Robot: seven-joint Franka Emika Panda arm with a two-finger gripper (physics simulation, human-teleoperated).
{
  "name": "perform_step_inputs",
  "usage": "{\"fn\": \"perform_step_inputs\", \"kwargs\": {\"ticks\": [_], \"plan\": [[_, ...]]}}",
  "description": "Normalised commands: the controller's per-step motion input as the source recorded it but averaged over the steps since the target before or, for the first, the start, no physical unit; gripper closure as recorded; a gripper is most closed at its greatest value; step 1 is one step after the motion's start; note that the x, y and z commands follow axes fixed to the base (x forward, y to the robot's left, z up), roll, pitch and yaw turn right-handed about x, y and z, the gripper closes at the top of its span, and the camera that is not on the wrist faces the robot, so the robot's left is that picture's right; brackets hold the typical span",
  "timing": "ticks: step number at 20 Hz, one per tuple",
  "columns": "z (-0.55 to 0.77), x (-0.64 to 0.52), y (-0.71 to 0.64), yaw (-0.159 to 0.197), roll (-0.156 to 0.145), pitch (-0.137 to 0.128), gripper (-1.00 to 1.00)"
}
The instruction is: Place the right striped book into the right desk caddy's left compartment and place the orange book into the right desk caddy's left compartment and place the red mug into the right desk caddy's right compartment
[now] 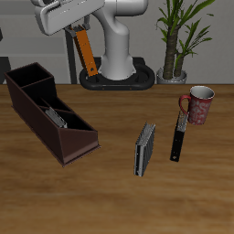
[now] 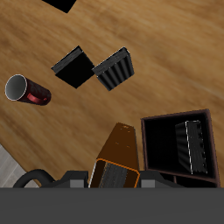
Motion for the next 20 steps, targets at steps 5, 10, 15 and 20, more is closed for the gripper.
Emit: {"fn": "perform_step_inputs", "kwargs": {"ticks": [5,10,15,20], "plan": [[0.07,0.10,-0.54,0.079,-0.063,-0.004,1.00],[-0.04,0.12,-0.35,0.095,0.006,0.033,1.00],[-0.02,0.13,-0.18,0.067,0.019,0.018,1.00],[-0.06,0.18,-0.12,0.060,0.021,0.016,1.00]]}}
